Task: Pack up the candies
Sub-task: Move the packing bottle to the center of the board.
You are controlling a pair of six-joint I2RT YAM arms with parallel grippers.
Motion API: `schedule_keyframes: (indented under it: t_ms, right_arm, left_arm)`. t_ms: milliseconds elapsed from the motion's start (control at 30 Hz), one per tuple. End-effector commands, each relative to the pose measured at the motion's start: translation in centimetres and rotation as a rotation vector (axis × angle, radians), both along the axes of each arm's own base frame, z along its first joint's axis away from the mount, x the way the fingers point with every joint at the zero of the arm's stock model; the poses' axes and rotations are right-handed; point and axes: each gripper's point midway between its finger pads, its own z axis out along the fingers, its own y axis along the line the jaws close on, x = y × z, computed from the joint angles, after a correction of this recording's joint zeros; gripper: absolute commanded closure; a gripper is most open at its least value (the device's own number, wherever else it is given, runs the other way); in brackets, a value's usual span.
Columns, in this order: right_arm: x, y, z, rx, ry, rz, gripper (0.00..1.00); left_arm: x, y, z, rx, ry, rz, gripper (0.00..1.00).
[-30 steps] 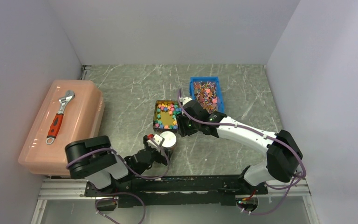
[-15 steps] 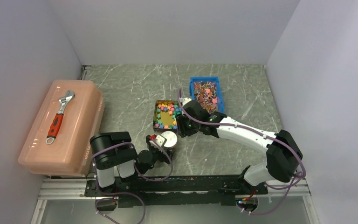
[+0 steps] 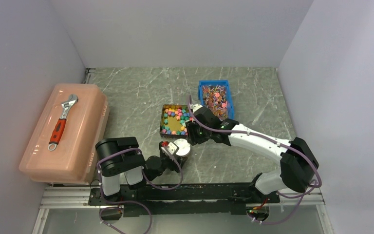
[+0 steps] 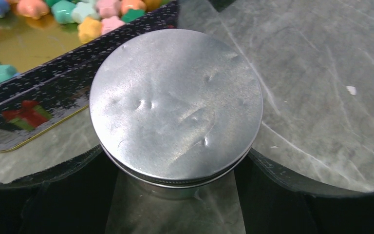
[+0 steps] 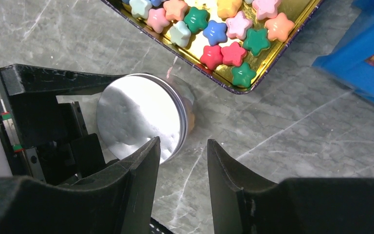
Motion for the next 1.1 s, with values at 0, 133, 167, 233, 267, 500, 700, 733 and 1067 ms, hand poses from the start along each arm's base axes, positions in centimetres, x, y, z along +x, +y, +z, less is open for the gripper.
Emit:
schedule_keyframes:
  t_ms: [0,133,167,233,267,500,700,733,1067]
  right_arm:
    - [-0.3,-0.2,2.1,0.053,-0.044,0.009,0.57]
    - [-1.0,-0.9,2.5,0.062,-0.055,0.026,0.57]
    - [-1.3,-1.0,2.7,0.066,-0.056,0.036,0.57]
    - [-1.9,-1.2,2.8,0.071,-0.056,0.063,0.57]
    - [-2.3,-1.4,2.7,0.070,-0.051,0.076,0.56]
    - [-3.6,-2.0,1.3,0.069,-0.016,0.105,0.57]
    - [-3.9,-1.8,-0.2,0.082,0.015,0.109,0.62]
    - [-3.9,-1.8,-0.3,0.081,0.017,0.107,0.62]
    - [-3.9,-2.2,-1.2,0.074,0.040,0.096,0.67]
  left_arm:
    - [-1.2,-3.2,4.3,-0.158,-0.077,-0.145,0.48]
    - [-2.6,-4.3,4.6,-0.165,-0.078,-0.245,0.54]
    - [-2.9,-4.6,4.6,-0.169,-0.077,-0.269,0.55]
    - [-3.6,-5.1,4.7,-0.175,-0.072,-0.316,0.56]
    - [-4.0,-5.3,4.7,-0.179,-0.067,-0.339,0.57]
    - [-5.5,-6.7,3.8,-0.188,-0.009,-0.434,0.64]
    - [-5.8,-7.0,3.2,-0.175,0.006,-0.457,0.69]
    - [-5.9,-6.9,3.1,-0.173,0.010,-0.458,0.69]
    - [-5.8,-7.1,2.7,-0.157,0.019,-0.459,0.72]
